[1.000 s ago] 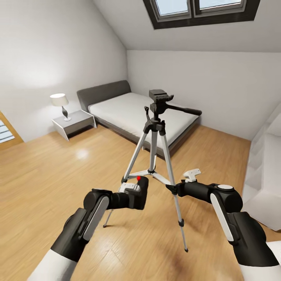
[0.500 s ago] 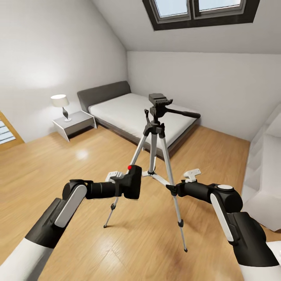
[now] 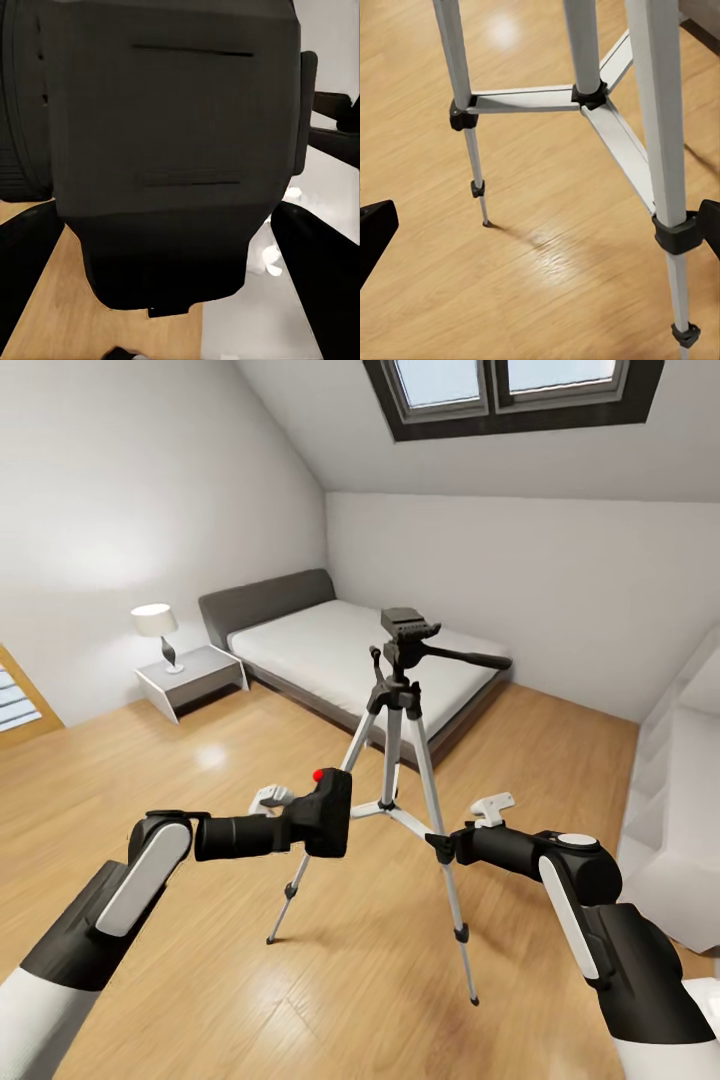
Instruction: Attach the digital camera to the camera tripod in the bedroom.
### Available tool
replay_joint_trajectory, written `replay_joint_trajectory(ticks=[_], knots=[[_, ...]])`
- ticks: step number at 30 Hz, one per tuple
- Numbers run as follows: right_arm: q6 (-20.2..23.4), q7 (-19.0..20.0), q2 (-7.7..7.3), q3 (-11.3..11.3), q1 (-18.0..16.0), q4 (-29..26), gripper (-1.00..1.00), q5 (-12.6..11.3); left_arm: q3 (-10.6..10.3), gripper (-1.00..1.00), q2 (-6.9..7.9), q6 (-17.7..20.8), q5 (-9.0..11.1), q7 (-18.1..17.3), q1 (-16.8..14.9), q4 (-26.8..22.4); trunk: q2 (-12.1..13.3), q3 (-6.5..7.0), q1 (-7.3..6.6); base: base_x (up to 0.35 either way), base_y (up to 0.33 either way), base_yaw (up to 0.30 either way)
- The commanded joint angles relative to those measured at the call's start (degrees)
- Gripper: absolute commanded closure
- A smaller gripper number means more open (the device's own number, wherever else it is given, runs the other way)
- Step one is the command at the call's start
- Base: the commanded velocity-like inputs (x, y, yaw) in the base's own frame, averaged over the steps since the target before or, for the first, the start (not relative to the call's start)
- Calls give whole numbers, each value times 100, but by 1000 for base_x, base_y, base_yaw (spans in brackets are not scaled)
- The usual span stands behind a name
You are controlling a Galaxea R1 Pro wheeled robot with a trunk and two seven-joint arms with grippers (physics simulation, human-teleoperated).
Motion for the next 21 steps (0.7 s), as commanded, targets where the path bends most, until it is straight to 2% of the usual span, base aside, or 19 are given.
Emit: replay_joint_trajectory(ticks=[1, 2, 3, 4, 10, 11, 16, 17, 18, 20, 21], knots=[[33, -13, -2, 4, -1, -4, -100, -31, -4, 100, 69, 8, 52, -60, -22, -46, 37, 12, -22, 0, 0, 0], [33, -12, 0, 14, 8, -4, -100, -31, -4, 100, 211, 8, 250, -57, -56, -135, 77, 30, -44, 0, 0, 0], [33, -12, 0, 14, 8, -4, -100, -31, -4, 100, 211, 8, 250, -57, -56, -135, 117, 48, -66, 0, 0, 0], [33, -12, 1, 20, 11, -4, -100, -31, -3, 100, 287, 8, 351, -55, -75, -171, 157, 66, -88, 0, 0, 0], [33, -11, 9, 48, 27, -4, -100, -31, 7, 100, 777, 8, 1069, -8, -301, -294, 398, 174, -219, 0, 0, 0], [33, -11, 9, 48, 27, -4, -100, -31, 7, 100, 777, 8, 1069, -8, -301, -294, 438, 192, -241, 0, 0, 0], [33, -9, 12, 57, 29, -4, -100, -31, 5, 100, 1048, 8, 1669, 154, -651, -323, 638, 282, -351, 0, 0, 0], [33, -9, 12, 57, 29, -4, -100, -31, 5, 100, 1048, 8, 1669, 154, -651, -323, 678, 300, -373, 0, 0, 0], [33, -7, 12, 58, 25, -4, -100, -31, 1, 100, 1108, 8, 1894, 288, -839, -303, 718, 317, -395, 0, 0, 0], [36, -2, 11, 61, 17, -4, -100, -31, -8, 100, 1174, 8, 2126, 435, -1093, -245, 799, 353, -439, 0, 0, 0], [36, -2, 11, 61, 17, -4, -100, -31, -8, 100, 1174, 8, 2126, 435, -1093, -245, 839, 371, -461, 0, 0, 0]])
